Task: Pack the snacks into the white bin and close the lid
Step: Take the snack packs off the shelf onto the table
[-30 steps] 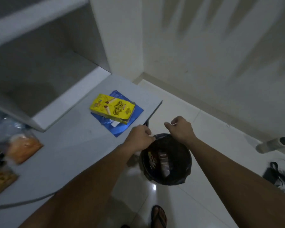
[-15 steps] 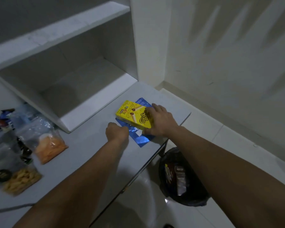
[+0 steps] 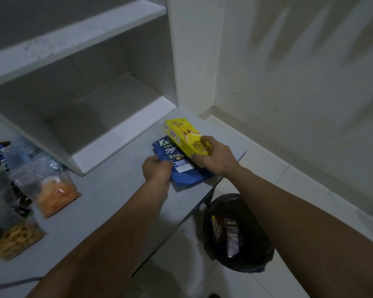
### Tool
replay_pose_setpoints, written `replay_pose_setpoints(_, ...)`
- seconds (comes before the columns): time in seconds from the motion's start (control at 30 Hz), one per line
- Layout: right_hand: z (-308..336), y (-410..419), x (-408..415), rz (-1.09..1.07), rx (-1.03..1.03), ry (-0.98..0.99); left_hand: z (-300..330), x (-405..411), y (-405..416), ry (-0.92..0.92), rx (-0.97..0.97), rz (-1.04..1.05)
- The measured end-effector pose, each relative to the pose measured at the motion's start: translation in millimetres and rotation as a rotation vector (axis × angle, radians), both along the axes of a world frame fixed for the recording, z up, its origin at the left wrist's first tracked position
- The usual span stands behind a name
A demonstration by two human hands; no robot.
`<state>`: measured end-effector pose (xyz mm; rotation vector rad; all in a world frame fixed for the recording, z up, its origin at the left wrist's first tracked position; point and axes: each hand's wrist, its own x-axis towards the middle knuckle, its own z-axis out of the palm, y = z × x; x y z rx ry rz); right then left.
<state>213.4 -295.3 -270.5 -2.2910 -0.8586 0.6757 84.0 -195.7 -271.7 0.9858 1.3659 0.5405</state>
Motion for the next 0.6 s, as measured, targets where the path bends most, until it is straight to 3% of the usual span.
replay_pose_setpoints(0.13,4,-44,10,-0.274,0.124,0.070,14,11,-26,0.044,0.208,-0.200)
replay_pose_setpoints(0.3,2,-126,21,-0.546,0.139,0.112,27,38,-78,0.037,0.374,-0.454)
replay_pose_setpoints(0.6,-63,-233,4,-0.701,-0.066,0.262,-37,56,-158,0.189,0.589,-0.839)
